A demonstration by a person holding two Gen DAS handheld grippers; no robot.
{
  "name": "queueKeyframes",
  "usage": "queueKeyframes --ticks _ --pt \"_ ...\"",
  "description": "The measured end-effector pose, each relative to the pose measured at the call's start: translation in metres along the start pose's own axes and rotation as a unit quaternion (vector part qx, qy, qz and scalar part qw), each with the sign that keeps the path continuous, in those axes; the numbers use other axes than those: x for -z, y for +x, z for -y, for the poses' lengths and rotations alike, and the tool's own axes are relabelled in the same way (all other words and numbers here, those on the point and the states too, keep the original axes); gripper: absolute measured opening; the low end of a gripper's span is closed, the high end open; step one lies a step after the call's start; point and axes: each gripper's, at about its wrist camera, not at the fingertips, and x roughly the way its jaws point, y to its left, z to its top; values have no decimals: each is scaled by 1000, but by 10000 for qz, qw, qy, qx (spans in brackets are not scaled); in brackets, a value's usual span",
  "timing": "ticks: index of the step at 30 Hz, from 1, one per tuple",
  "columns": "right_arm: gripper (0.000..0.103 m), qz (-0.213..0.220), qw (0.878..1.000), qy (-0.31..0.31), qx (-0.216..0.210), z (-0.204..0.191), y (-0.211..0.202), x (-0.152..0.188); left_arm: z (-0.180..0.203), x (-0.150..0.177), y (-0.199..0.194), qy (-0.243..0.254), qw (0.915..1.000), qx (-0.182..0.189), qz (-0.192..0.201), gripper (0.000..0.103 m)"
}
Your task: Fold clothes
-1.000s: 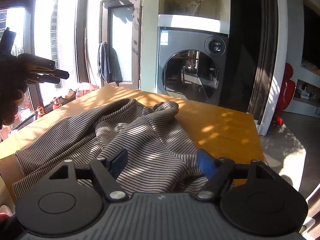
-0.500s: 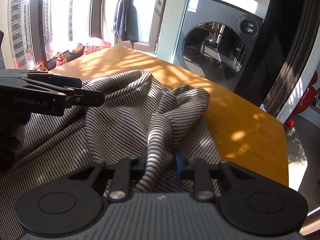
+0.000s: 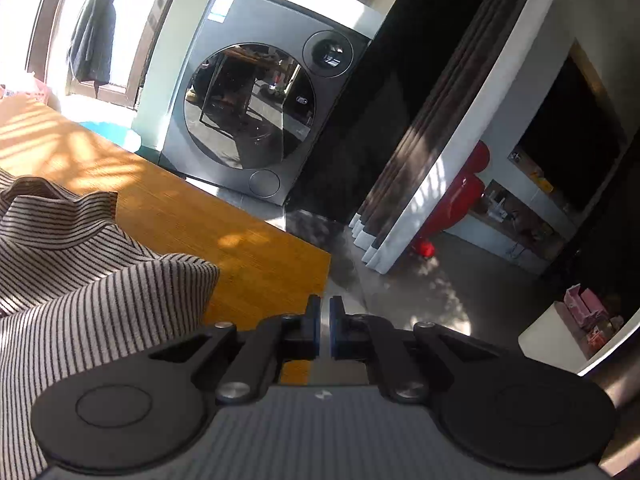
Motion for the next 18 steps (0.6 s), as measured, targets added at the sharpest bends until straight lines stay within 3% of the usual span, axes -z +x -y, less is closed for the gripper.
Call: queueKeyframes --ticks 2,4,6,7,9,11,12,14,15,18 --pt "7 273 9985 241 -421 2 -23 5 5 -5 -2 242 9996 -41 108 96" --pt "18 626 9924 219 -1036 -5 -60 10 15 -11 -7 531 9981 83 288 95" --pt "54 896 9793 60 -1814 -16 -97 19 30 -20 -11 804 9951 438 374 95" --pt "61 978 9704 -190 -2199 -27 -112 25 39 -23 -9 1007 9928 542 352 95" --pt "63 1065 9552 -870 -2621 -55 -139 39 60 -27 0 1496 9866 605 233 95" --pt "63 1056 9445 -1171 -2880 -75 -150 49 74 -28 15 1794 9825 492 97 93" --pt "63 1064 9399 -1253 -2993 -85 -152 54 79 -28 23 1908 9808 404 25 88" --pt "63 1080 9365 -1389 -3032 -101 -150 62 84 -29 40 2030 9786 290 -149 23" --pt "63 1073 9372 -1421 -2998 -106 -145 65 83 -31 47 2043 9786 169 -164 13" --pt "63 807 9394 -1027 -3168 -113 -125 75 70 -43 62 1933 9802 -434 40 7"
